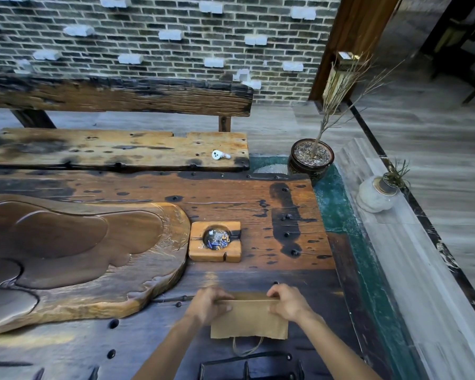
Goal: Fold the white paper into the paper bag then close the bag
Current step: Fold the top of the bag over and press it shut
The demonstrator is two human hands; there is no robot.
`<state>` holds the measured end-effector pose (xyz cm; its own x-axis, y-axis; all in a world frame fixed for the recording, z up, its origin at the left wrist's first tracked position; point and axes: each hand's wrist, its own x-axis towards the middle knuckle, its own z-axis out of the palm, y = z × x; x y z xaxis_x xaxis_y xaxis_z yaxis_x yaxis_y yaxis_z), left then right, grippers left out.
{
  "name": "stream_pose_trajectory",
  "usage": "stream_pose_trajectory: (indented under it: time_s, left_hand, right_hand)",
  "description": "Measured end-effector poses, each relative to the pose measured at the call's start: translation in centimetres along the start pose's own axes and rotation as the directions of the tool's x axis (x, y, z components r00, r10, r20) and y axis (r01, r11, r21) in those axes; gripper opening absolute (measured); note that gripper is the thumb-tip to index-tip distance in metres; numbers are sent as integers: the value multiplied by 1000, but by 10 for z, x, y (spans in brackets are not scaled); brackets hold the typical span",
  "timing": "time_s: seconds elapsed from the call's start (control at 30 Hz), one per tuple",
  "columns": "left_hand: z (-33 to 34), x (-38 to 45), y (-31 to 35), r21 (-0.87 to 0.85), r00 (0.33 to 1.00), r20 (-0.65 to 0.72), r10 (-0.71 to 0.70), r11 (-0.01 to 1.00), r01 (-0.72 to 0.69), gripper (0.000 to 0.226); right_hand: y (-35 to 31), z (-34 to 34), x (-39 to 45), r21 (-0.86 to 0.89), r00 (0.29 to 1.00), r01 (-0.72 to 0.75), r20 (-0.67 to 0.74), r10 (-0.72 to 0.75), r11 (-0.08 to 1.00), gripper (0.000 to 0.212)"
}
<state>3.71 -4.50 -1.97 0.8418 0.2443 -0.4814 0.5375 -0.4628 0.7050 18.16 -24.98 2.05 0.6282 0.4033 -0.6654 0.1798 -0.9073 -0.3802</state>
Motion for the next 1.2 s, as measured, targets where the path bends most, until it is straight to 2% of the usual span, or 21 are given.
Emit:
stream_pose_trajectory:
  time_s: [0.17,0.3,0.43,0.63,0.77,1.07,1.2]
  left_hand:
    - [14,6,14,3,1000,-17,26,1000,-26,31]
    - [18,7,16,16,999,-28,30,999,-30,23]
    - [21,9,10,51,999,-30,25,998,-23,16]
    - [22,13,3,89,998,-51,23,996,-18,20]
    - [18,15,-5,83,999,-39,4,997,-1,19]
    - [15,12,-9,87,999,-40,22,996,-18,16]
    - [14,9,-9,68,999,-34,24,997,-21,16]
  right_hand:
    - [-30,11,3,-191,996,82,45,-75,978,43]
    - [-41,20,7,-223,988,147,86,-131,964,40]
    - [-39,27,9,-284,984,178,67,-166,942,35]
    - [-26,23,8,-361,971,231,24,-238,904,35]
    - [-6,15,9,-361,979,200,27,-204,911,37]
    - [16,17,2,-292,966,236,-31,-255,927,28]
    - [16,14,-1,-291,959,273,11,-282,917,26]
